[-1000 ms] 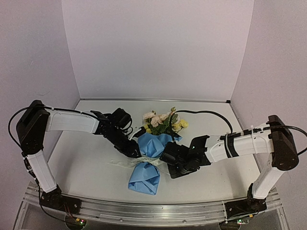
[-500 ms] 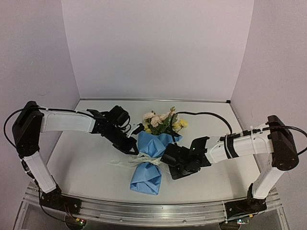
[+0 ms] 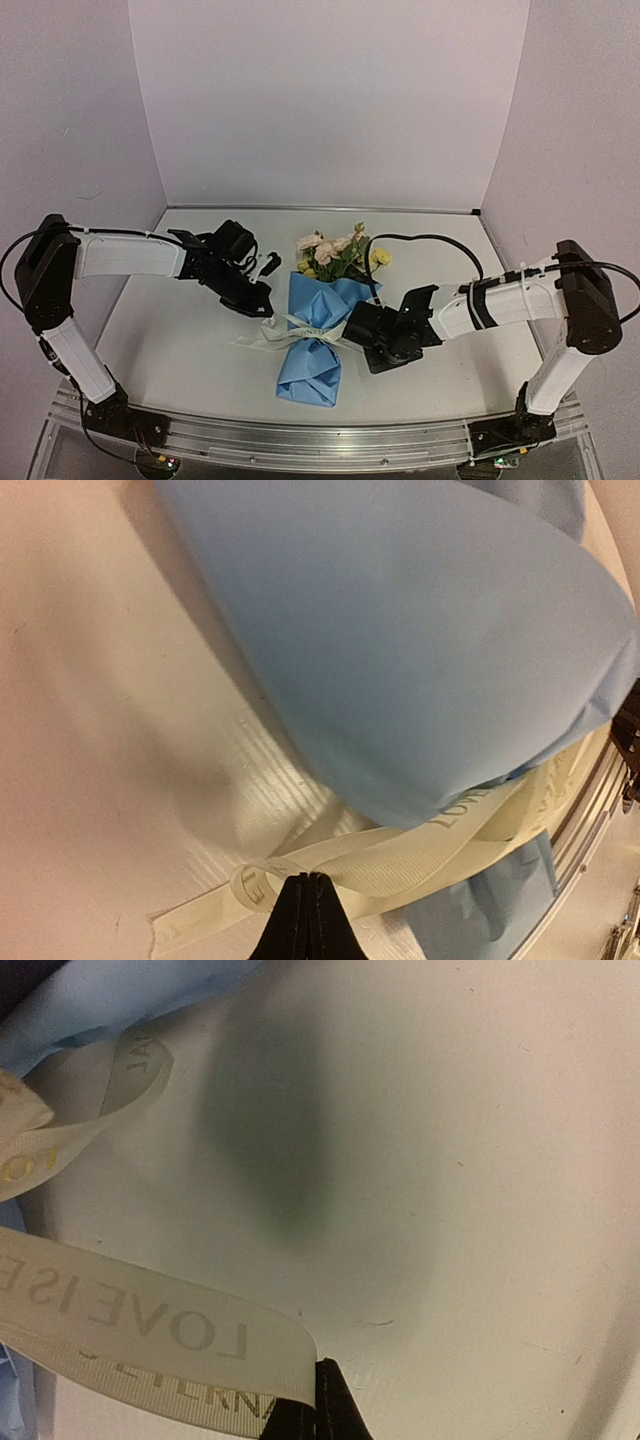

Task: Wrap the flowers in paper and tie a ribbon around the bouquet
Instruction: Adjust the ribbon on the folded bouquet.

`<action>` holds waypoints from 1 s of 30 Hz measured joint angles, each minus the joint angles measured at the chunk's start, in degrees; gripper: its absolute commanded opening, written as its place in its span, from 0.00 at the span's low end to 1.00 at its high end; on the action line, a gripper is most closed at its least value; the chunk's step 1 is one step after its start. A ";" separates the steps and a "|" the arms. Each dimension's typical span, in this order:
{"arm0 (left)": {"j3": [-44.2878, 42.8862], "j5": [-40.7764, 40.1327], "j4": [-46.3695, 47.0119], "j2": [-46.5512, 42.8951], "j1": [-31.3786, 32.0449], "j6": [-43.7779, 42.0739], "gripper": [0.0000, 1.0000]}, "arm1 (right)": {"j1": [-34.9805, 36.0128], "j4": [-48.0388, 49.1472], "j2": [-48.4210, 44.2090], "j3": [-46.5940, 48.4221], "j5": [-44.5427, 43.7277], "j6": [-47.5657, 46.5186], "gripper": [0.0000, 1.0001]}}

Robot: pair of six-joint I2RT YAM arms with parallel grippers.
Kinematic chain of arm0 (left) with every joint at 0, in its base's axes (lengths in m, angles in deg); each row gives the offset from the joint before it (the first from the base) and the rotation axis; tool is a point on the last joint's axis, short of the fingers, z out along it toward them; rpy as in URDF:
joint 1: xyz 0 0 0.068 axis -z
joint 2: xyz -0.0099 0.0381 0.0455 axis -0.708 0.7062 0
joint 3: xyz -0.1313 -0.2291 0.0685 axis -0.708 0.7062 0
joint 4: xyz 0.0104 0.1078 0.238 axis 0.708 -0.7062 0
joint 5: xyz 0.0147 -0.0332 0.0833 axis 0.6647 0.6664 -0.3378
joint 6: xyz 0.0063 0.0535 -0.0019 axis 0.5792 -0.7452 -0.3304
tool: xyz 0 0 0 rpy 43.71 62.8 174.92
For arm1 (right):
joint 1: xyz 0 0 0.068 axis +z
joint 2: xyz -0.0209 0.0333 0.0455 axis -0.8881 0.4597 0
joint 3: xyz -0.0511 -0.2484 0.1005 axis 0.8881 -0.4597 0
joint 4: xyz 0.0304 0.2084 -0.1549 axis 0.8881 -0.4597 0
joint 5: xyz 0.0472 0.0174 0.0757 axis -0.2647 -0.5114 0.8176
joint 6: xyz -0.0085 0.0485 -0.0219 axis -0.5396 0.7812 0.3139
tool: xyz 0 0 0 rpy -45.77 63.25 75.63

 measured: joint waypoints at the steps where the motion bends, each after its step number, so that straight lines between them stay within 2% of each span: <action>1: 0.58 -0.24 0.16 0.00 -0.57 0.66 0.00 | -0.26 -0.37 -0.03 -0.14 -0.24 0.01 0.00; 10: 3.01 -1.12 2.15 -0.02 -3.84 3.88 0.00 | -0.95 -4.44 -0.08 0.18 -2.77 -0.24 0.00; 17: 3.18 -0.66 3.45 -0.02 -5.03 4.53 0.00 | -0.95 -10.14 1.62 4.73 -5.74 -1.73 0.00; 30: 3.55 0.09 3.99 -1.02 -8.36 5.99 0.00 | -1.13 -23.24 11.57 16.27 -12.29 -7.31 0.00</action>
